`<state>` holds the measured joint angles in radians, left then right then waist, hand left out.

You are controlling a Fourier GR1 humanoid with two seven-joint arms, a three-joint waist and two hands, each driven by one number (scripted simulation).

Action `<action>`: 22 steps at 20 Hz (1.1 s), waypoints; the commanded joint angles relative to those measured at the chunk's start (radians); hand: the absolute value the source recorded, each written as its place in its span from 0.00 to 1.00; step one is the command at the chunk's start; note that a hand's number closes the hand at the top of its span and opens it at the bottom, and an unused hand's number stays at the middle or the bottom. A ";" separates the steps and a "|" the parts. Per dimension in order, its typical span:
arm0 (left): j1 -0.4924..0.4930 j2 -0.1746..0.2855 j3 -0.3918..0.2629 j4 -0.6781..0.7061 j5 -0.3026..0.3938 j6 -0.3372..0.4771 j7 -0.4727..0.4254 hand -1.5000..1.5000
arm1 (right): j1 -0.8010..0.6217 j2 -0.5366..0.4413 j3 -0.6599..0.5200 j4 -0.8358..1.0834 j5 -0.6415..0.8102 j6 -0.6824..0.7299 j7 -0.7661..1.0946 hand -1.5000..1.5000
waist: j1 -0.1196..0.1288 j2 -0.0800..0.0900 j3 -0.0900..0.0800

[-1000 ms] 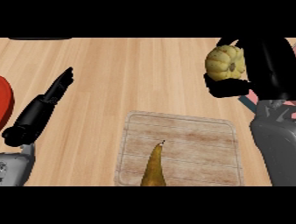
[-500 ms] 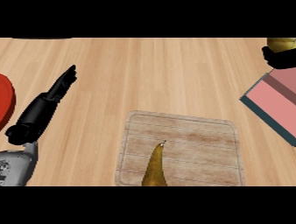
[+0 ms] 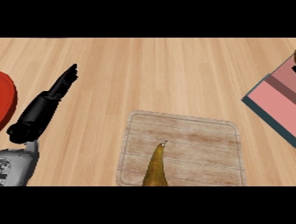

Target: Pick the squash from the cutting board and place it in the cardboard box

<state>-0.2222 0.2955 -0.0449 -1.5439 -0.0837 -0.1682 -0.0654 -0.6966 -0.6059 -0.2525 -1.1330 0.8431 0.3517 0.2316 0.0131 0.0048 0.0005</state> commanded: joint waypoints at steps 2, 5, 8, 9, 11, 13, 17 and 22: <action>-0.003 -0.027 -0.028 -0.013 -0.041 0.019 0.005 0.50 | -0.061 -0.072 0.003 0.235 -0.011 0.078 -0.125 1.00 | 0.009 0.003 0.000; -0.027 -0.008 0.019 -0.015 0.015 -0.013 0.035 0.50 | 0.001 -0.137 0.019 0.308 0.028 0.108 -0.169 1.00 | 0.005 0.002 0.000; 0.030 0.014 0.027 -0.009 0.013 -0.044 -0.022 0.50 | -0.007 -0.120 0.031 0.355 -0.007 0.168 -0.257 0.00 | 0.006 0.000 0.000; -0.005 0.009 0.024 -0.029 0.017 -0.042 0.025 0.50 | -0.022 -0.151 0.046 0.401 0.005 0.176 -0.323 0.00 | 0.010 0.002 0.001; -0.028 -0.026 -0.005 -0.008 -0.024 -0.009 0.025 0.50 | -0.063 -0.187 0.022 0.440 -0.022 0.193 -0.410 0.00 | 0.005 0.003 0.001; 0.001 -0.001 0.033 0.018 0.002 -0.035 -0.015 0.50 | -0.050 -0.118 -0.001 0.412 -0.057 0.135 -0.432 0.00 | 0.003 0.001 0.000; -0.025 -0.026 0.022 0.016 -0.009 -0.007 0.008 0.50 | -0.074 -0.053 -0.192 0.380 -0.238 0.035 -0.488 0.00 | -0.017 -0.003 0.003; -0.017 -0.014 0.037 0.005 0.000 -0.012 0.019 0.50 | -0.177 -0.027 -0.484 0.493 -0.500 0.046 -0.350 0.00 | -0.018 -0.009 0.002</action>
<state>-0.2251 0.2868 -0.0135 -1.5348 -0.0890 -0.1860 -0.0678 -0.8157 -0.6534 -0.5721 -0.6951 0.4926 0.4113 -0.1861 0.0012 -0.0003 0.0031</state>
